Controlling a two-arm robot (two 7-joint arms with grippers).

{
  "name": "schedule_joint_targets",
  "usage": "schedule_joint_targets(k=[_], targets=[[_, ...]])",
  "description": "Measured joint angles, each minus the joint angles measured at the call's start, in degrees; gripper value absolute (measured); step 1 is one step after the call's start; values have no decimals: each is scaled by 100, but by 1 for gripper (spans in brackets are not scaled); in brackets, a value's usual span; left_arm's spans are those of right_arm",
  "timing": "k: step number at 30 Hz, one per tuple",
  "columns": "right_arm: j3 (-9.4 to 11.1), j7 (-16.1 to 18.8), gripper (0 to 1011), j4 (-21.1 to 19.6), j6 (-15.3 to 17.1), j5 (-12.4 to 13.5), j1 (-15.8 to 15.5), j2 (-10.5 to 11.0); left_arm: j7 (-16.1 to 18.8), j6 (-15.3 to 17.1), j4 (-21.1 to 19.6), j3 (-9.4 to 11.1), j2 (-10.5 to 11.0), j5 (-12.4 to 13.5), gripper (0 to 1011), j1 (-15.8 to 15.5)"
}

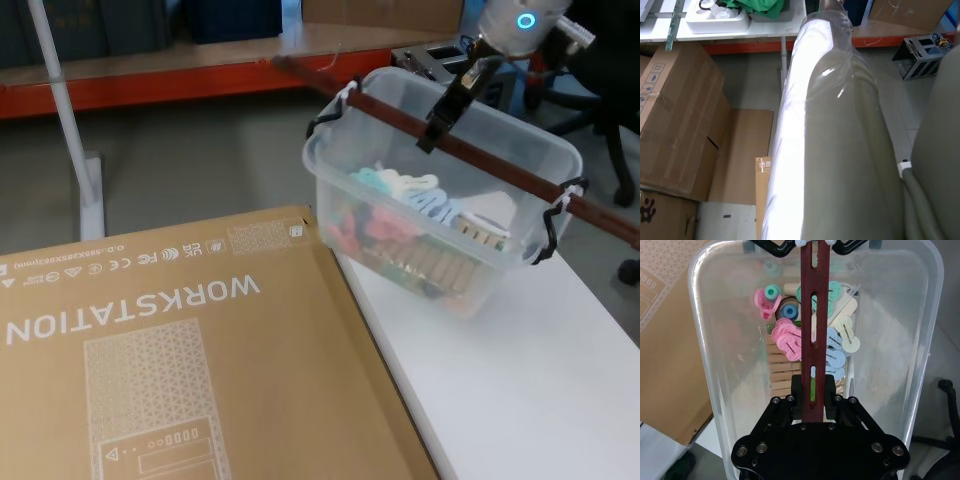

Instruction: Use one hand to grasp the basket and place it at the designated location.

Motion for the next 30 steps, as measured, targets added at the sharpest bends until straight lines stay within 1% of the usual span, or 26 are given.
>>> schedule_joint_targets(k=[9,11,15,16,17,19,21,30], targets=[[-112,-25,239,-245,-407,134,23,-22,0,0,0,1,0,0,0,0],[-157,-27,239,-318,-610,194,36,-44,0,0,0,-1,0,0,0,0],[-223,-17,239,-400,-850,262,57,-93,0,0,0,0,0,0,0,0],[-223,-17,239,-400,-850,262,57,-93,0,0,0,2,0,0,0,0],[-263,-15,239,-449,-971,287,67,-109,0,0,0,-3,0,0,0,0],[-276,-15,240,-467,-1014,294,71,-119,0,0,0,-1,0,0,0,0],[-327,-15,239,-536,-1151,324,89,-172,0,0,0,1,0,0,0,0],[-486,-12,240,-632,-1390,384,144,-346,0,0,0,0,0,0,0,0]])
